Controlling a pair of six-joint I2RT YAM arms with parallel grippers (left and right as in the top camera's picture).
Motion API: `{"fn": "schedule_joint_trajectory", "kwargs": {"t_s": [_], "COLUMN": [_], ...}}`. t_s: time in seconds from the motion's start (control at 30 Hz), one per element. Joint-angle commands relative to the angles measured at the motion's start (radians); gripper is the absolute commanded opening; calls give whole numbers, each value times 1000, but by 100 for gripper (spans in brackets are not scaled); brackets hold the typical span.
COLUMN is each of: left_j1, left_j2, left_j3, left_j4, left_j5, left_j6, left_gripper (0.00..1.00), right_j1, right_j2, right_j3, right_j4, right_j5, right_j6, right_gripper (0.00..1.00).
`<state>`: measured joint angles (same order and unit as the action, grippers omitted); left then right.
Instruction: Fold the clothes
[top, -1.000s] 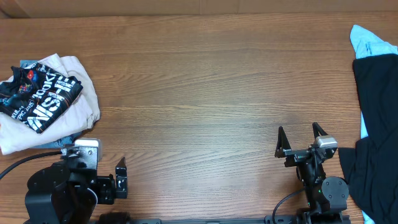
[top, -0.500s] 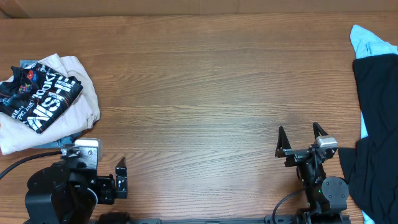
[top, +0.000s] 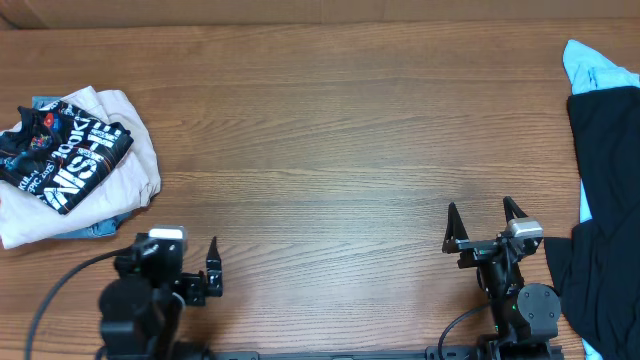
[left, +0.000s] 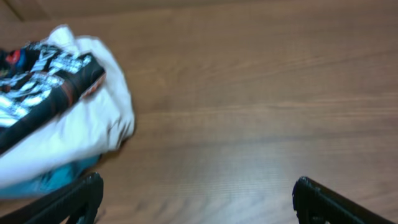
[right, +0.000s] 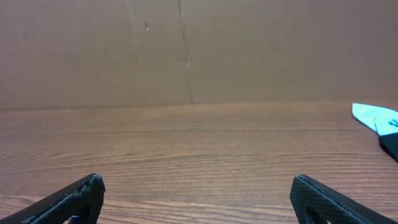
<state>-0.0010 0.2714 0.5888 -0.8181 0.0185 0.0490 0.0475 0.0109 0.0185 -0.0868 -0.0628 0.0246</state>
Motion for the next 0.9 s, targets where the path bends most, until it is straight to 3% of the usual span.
{"fn": "schedule_joint_trajectory", "kwargs": {"t_s": [0.0,0.27,0.33,0.4,0.47,0.6,0.67,0.87], "left_j1": [-8,-9,-9,-9,-10,-11,-11,-11], "left_j2": [-111,-269,-268,-268,-268,-268,-268,-267], "left_j3": [-180,-448,-513,-579,-584,-584,-584,-584], "left_j4": [132,494,644,825,891,842,733,742], "left_j5": [0,-6,-23,-37,-37,-37,-37,-29], "left_j6": [-77,-93,-88,-27,20,19,19,19], "left_gripper": [100,100,100,100,100,100,100,100], "right_j1": [5,5,5,5,5,5,5,5], "right_j2": [-8,-8,-8,-8,-8,-8,-8,-8], "right_j3": [-10,-10,-10,-10,-10,-10,-10,-10], "right_j4": [6,6,6,6,6,6,6,6], "right_j5": [10,10,10,10,10,10,10,10], "right_j6": [-5,-5,-5,-5,-5,-5,-5,-5], "right_gripper": [100,100,100,100,100,100,100,100]}}
